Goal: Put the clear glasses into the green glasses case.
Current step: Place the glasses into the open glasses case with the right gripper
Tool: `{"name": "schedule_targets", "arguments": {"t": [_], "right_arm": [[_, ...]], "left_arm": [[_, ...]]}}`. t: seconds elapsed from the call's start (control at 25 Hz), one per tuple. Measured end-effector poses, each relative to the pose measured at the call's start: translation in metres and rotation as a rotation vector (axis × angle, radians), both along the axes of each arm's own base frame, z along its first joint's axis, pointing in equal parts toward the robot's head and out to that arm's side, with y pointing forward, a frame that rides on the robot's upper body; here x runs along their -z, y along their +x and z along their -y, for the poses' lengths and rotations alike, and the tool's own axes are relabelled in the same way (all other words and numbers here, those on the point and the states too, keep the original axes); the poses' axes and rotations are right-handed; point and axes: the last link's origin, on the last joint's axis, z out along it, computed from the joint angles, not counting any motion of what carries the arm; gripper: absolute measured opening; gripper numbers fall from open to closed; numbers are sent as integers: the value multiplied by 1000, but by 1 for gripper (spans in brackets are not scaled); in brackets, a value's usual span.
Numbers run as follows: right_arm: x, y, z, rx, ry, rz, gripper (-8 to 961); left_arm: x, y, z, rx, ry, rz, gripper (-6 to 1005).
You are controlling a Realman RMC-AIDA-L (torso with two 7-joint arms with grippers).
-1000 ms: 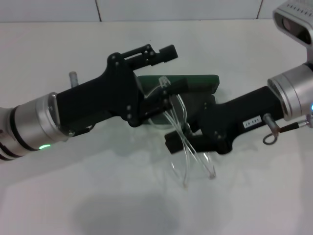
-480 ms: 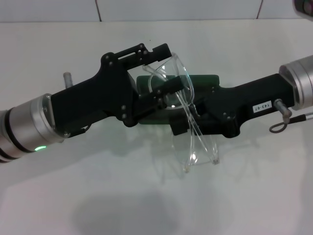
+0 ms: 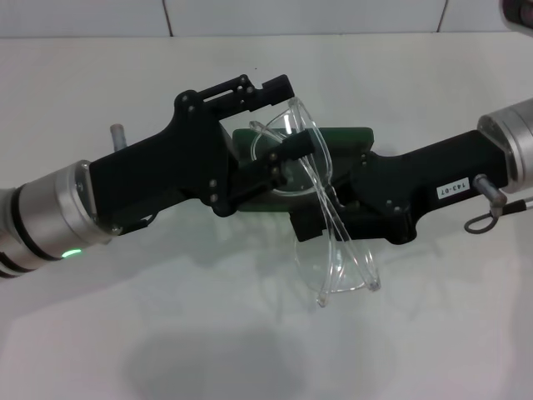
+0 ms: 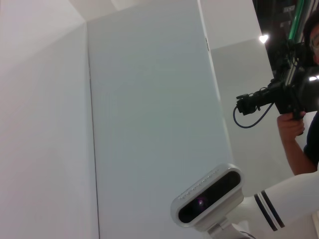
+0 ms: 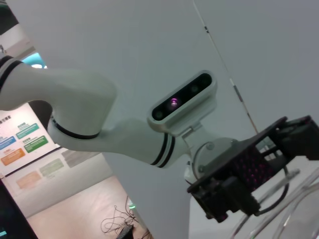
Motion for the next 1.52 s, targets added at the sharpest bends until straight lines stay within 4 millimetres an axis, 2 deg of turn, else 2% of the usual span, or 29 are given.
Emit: {"name": "schedule_targets", "arguments": {"t": [0.16,0.36,0.48,0.6,0.76,0.96,1.16,1.4,1.52], "right_arm": [[0,3,-3,17,25,9,105],[2,14,-18,86,143,43,105],[3,20,-30,123,227,79,105],[4,20,-38,80,302,158,105],[1,3,-40,-72,349,299,105],[-5,-35,-46,-268,442,519,105],[4,-67,-55,-386,473,755,106],[31,-74,-57,-478,517,1008,106],[42,-73,-55,-512,542,1062,106]], "left_arm": [[0,1,0,3,-2,4,559],[-3,-3,3,-12,13,27,560],[-8,-8,5,-32,35,45,560],[-14,-16,8,-68,70,62,560],[-19,-27,12,-112,102,69,561],[-23,-33,14,-134,118,67,561],[-27,-38,14,-148,130,59,561],[-27,-40,12,-163,135,49,562],[-27,-41,12,-166,136,46,562]]}}
